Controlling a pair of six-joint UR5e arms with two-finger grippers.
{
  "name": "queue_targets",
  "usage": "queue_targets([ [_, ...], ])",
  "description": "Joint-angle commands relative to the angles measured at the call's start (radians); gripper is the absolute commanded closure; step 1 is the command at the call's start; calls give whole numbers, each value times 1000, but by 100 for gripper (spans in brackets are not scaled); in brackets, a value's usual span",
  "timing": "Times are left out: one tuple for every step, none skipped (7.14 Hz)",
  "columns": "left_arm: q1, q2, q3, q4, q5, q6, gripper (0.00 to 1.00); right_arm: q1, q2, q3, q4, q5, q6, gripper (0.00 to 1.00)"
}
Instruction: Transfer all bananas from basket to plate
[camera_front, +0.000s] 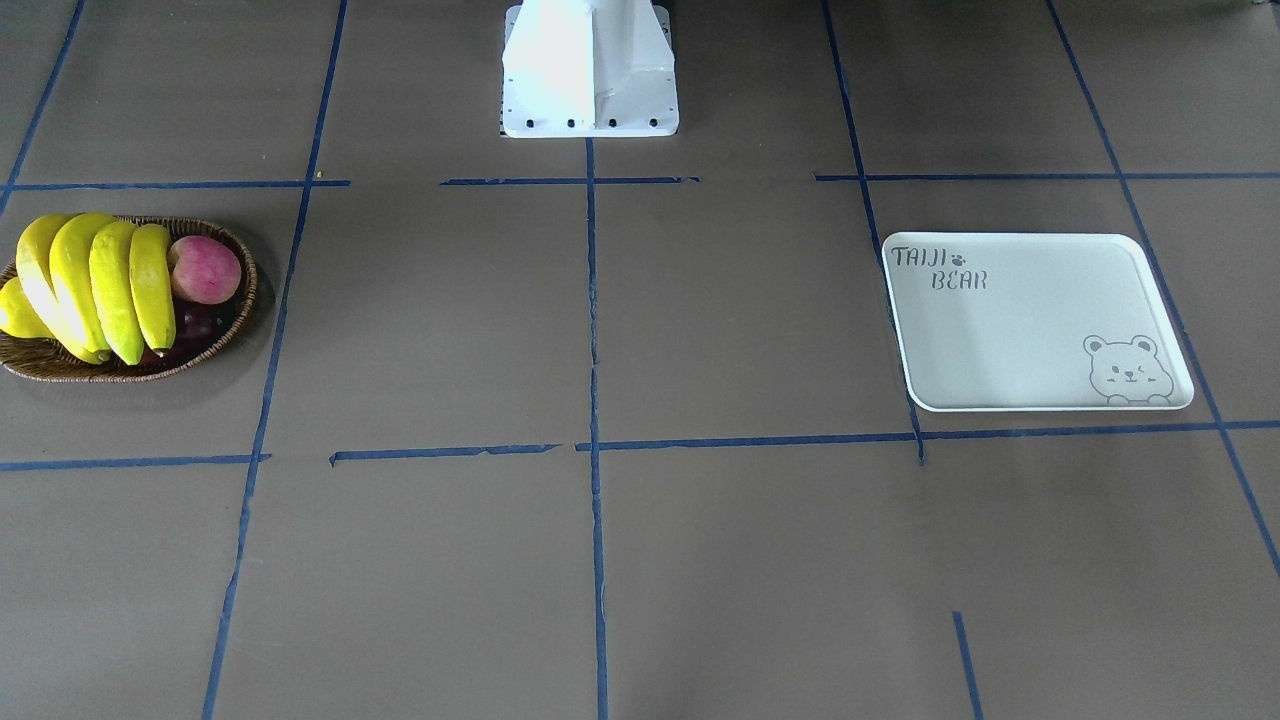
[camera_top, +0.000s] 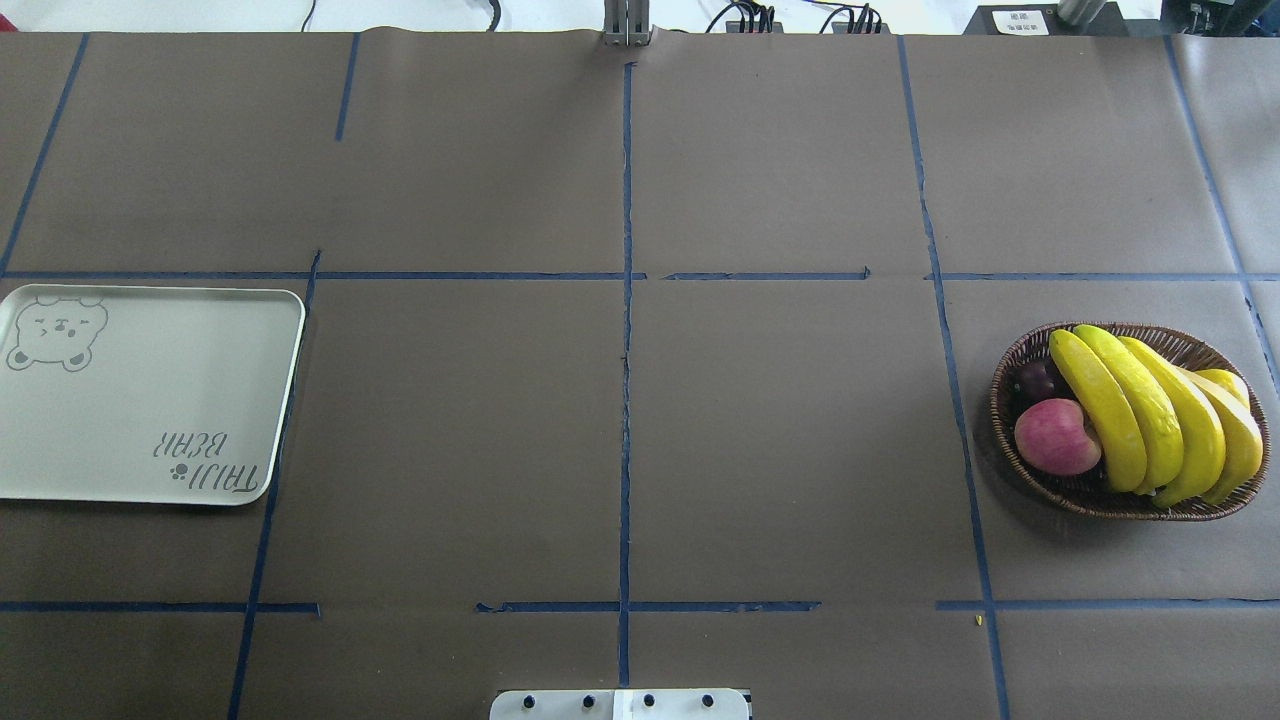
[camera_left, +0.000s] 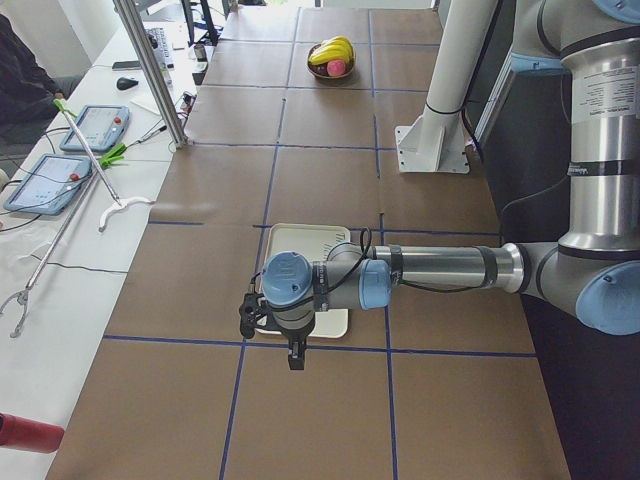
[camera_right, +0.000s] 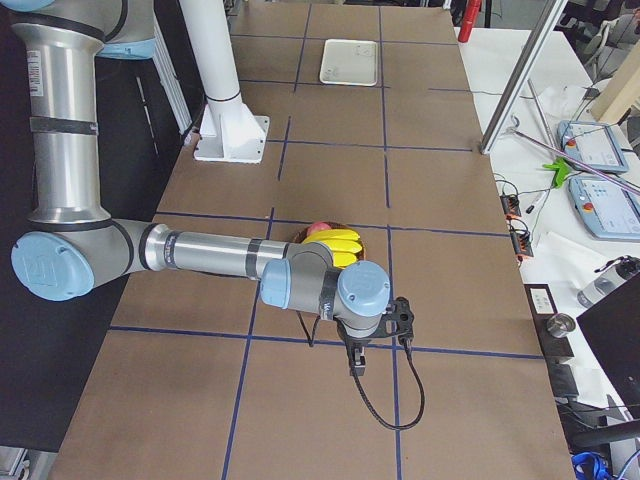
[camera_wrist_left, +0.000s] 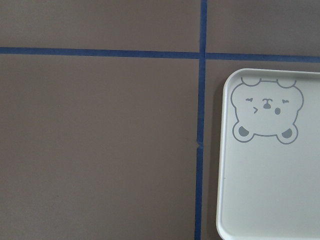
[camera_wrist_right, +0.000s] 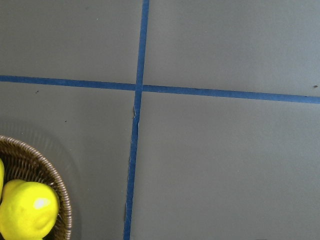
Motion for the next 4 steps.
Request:
queue_targets([
  [0,2,1,-2,-1,0,0,1,0,2,2,0,1,0],
  [0,2,1,0,-1,3,0,1,-2,0,1,0,2,0],
  [0,2,2,-2,-1,0,0,1,-2,0,1,0,3,0],
  [0,2,2,-2,-1,0,0,1,-2,2,2,0,-2,0],
])
